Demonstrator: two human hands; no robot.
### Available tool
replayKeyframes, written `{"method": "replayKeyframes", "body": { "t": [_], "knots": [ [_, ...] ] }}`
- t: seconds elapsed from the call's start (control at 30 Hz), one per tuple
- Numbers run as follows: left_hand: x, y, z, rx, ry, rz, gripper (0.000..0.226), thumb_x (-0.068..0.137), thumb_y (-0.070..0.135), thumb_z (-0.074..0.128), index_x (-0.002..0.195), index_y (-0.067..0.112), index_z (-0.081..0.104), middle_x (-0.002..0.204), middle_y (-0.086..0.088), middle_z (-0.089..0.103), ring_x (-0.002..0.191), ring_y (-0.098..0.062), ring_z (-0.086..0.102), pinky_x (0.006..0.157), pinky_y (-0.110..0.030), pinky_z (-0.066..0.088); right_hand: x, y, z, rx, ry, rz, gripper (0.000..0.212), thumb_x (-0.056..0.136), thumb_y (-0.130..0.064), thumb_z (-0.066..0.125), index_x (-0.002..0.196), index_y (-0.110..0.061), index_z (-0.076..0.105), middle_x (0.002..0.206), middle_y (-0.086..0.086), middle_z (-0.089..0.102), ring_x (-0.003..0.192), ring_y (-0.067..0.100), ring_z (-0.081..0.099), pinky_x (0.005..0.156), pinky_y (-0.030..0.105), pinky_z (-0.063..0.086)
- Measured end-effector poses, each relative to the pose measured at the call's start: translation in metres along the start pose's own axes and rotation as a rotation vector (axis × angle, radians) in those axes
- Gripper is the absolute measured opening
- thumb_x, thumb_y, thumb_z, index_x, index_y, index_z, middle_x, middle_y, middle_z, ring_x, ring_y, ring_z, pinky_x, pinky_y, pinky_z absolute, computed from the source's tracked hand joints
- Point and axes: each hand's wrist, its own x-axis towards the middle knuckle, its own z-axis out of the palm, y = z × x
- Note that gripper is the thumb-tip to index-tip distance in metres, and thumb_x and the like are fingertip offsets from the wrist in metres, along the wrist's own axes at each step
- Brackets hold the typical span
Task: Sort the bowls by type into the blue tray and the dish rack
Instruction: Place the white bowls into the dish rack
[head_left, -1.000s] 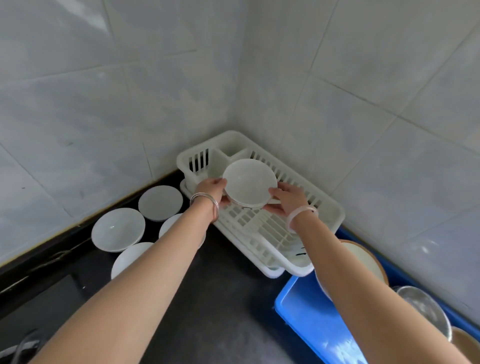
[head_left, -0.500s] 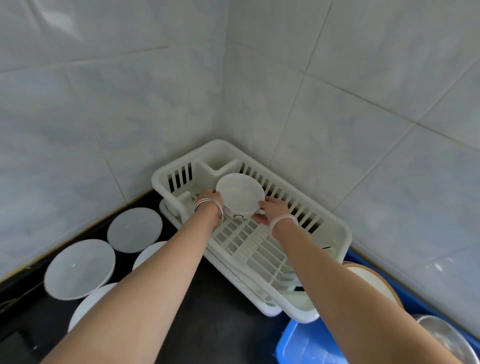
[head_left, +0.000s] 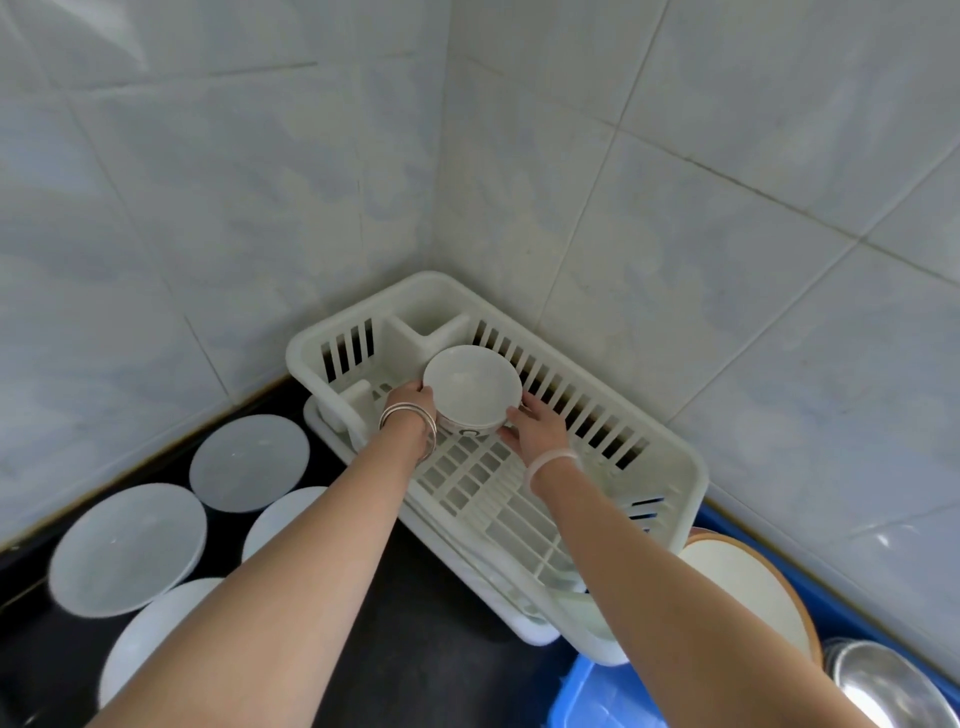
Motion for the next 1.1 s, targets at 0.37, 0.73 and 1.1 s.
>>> {"method": "replayKeyframes", "body": {
  "t": [0.37,0.73,1.1],
  "knots": [
    [-0.027,0.01,0.0,0.317,0.078,0.089,0.04,0.095,0.018,0.031,0.12,-0.002,0.055,0.125,-0.023,0.056,0.115,-0.037,0.052,0.099,-0.041,0.042,-0.011,-0.007,0.003,-0.42,-0.066,-0.003,0.047,0.098,-0.031,0.039,0.144,-0.024,0.032,0.145,0.006,0.041,0.128,0.03,0.044,0.109,0.049,0.036],
    [-0.101,0.019,-0.036,0.417,0.053,0.282,0.034,0.097,0.023,0.031,0.095,0.008,0.062,0.092,-0.014,0.055,0.087,-0.025,0.052,0.08,-0.033,0.039,-0.084,-0.037,0.005,-0.678,-0.068,-0.18,0.041,0.099,-0.031,0.034,0.138,-0.02,0.04,0.136,0.01,0.051,0.109,0.027,0.054,0.09,0.036,0.043],
    [-0.199,-0.083,-0.15,0.414,0.347,0.266,0.037,0.092,0.016,0.049,0.128,0.015,0.054,0.133,-0.008,0.057,0.122,-0.028,0.051,0.1,-0.036,0.038,-0.185,0.05,0.049,-0.75,-0.29,-0.264,0.03,0.096,-0.03,0.04,0.123,-0.021,0.052,0.115,-0.002,0.061,0.088,0.011,0.05,0.073,0.022,0.037]
  ]
}}
